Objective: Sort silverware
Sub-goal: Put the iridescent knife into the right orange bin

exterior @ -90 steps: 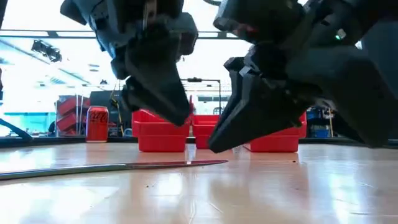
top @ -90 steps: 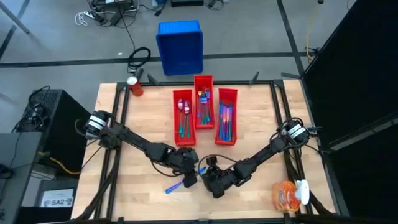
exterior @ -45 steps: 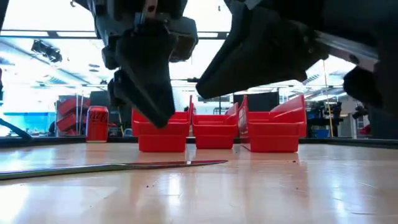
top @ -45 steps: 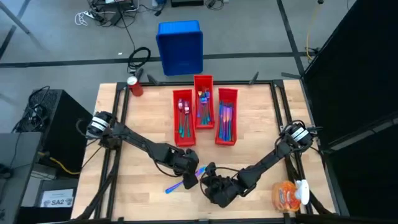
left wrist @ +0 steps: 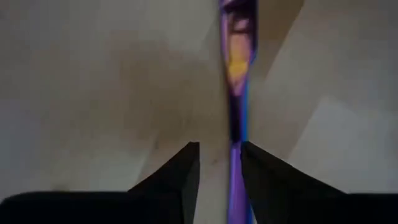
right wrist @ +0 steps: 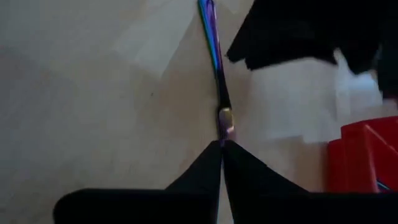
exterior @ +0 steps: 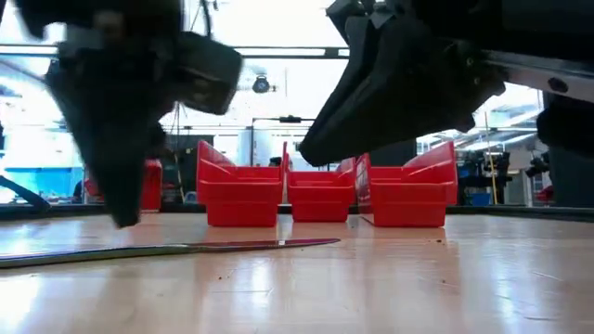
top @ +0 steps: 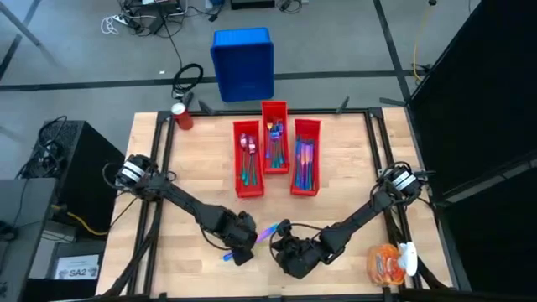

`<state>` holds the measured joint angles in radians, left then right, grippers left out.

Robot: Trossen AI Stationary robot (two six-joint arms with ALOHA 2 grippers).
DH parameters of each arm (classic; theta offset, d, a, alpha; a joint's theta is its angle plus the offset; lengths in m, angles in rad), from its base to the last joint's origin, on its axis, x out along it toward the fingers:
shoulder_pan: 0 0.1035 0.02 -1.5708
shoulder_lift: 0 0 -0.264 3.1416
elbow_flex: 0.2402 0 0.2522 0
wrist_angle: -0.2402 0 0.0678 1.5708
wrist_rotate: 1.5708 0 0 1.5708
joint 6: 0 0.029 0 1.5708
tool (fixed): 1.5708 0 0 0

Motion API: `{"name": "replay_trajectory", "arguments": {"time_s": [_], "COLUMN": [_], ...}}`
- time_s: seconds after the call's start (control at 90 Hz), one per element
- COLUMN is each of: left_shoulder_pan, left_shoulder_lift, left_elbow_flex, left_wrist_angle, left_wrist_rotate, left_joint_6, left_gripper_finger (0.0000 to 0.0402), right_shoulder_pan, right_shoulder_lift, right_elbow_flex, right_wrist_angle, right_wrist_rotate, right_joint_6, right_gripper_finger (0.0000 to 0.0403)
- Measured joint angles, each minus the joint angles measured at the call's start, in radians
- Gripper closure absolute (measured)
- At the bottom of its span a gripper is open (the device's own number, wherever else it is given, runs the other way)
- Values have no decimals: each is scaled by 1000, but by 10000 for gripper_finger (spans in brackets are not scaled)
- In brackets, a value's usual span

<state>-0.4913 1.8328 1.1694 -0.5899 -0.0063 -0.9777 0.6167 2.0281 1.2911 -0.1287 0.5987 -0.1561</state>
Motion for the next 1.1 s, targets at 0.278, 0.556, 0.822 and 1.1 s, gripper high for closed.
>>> {"name": "replay_trajectory", "arguments": {"time_s": [0.278, 0.556, 0.822, 1.1], "left_shoulder_pan": [-93, -87, -18, 55], "left_shoulder_lift": [14, 78, 119, 128], "left_elbow_flex": [0, 5, 4, 72], "left_wrist_angle": [-6, 95, 267, 228], "left_wrist_rotate": [-73, -43, -31, -89], "left_joint_6": [-51, -21, 108, 264], "left_gripper_finger": [352, 398, 400, 401], "right_shoulder_pan": [-6, -10, -17, 12], "right_shoulder_lift": [0, 0, 0, -2], "right_elbow_flex": [0, -1, -1, -1], "right_wrist_angle": [1, 4, -11, -43], "right_wrist_rotate": [1, 0, -42, -26], "right_joint_6": [12, 24, 35, 34], "right_gripper_finger": [403, 403, 403, 403]}}
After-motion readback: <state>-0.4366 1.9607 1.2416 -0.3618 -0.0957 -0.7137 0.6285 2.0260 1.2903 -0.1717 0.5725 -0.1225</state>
